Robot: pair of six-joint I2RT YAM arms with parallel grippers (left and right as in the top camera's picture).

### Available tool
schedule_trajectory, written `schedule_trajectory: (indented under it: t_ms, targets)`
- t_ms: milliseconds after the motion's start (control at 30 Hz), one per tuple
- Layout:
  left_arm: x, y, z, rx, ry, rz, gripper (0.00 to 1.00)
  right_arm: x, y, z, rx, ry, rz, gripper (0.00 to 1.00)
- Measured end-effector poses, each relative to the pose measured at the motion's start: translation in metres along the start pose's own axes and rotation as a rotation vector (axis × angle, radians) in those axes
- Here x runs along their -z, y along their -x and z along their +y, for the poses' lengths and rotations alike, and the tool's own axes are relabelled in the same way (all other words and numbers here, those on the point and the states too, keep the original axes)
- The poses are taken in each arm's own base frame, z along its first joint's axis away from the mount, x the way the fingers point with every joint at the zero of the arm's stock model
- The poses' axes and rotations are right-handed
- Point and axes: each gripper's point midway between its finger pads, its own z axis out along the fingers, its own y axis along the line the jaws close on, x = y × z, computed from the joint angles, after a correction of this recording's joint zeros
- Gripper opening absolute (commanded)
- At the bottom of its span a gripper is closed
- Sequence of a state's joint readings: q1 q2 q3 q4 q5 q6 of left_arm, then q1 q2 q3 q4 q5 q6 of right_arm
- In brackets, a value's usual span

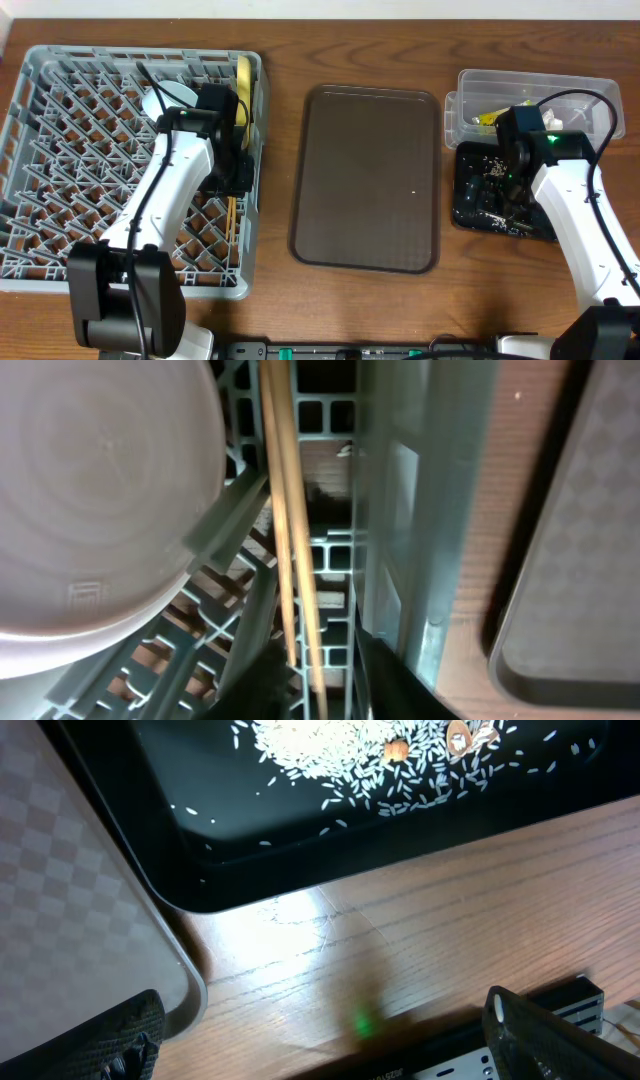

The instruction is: Sort waste into correct bins and load items into the dishwasher

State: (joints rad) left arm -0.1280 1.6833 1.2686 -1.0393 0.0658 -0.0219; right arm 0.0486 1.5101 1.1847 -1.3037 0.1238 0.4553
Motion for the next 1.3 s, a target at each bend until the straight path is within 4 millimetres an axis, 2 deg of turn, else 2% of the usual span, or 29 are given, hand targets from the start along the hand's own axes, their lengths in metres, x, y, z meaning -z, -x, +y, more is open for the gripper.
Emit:
schedule_trajectory:
  t_ms: [100, 333, 400, 533, 667, 767, 933, 1067, 1200, 1233, 1300]
  targets:
    - [0.0, 0.0, 0.003, 0.008, 0.011, 0.0, 0.47, 0.0, 0.0, 0.0, 0.0, 0.0, 0.0, 0.99]
    - [0.008, 0.001, 0.004, 0.01, 0.012, -0.028, 0.49, 0.0, 0.006, 0.003, 0.019, 0.012, -0.025, 0.99]
    - [0.018, 0.004, 0.003, 0.01, 0.005, -0.072, 0.49, 0.0, 0.012, 0.006, 0.024, 0.023, -0.048, 0.99]
    - [0.054, 0.011, 0.0, 0.008, -0.015, -0.22, 0.68, 0.003, 0.035, 0.018, 0.043, 0.071, -0.146, 0.99]
    - [0.083, 0.007, -0.001, 0.007, -0.028, -0.314, 0.75, 0.01, 0.06, 0.034, 0.087, 0.137, -0.249, 0.99]
    - [0.086, -0.003, 0.0, 0.014, -0.027, -0.294, 0.76, 0.012, 0.064, 0.038, 0.117, 0.152, -0.27, 0.99]
    - [0.09, -0.021, 0.002, 0.047, -0.029, -0.256, 0.76, 0.01, 0.057, 0.035, 0.134, 0.143, -0.24, 0.99]
    - [0.115, -0.033, 0.003, 0.058, -0.042, -0.372, 0.76, 0.018, 0.058, 0.035, 0.126, 0.159, -0.276, 0.99]
    - [0.149, -0.054, 0.006, 0.059, -0.057, -0.582, 0.77, 0.045, 0.056, 0.031, 0.109, 0.217, -0.42, 0.99]
    - [0.157, -0.061, 0.007, 0.06, -0.063, -0.644, 0.91, 0.052, 0.053, 0.028, 0.104, 0.231, -0.455, 0.99]
    - [0.166, -0.074, 0.008, 0.062, -0.072, -0.731, 0.91, 0.066, 0.046, 0.023, 0.095, 0.261, -0.531, 0.99]
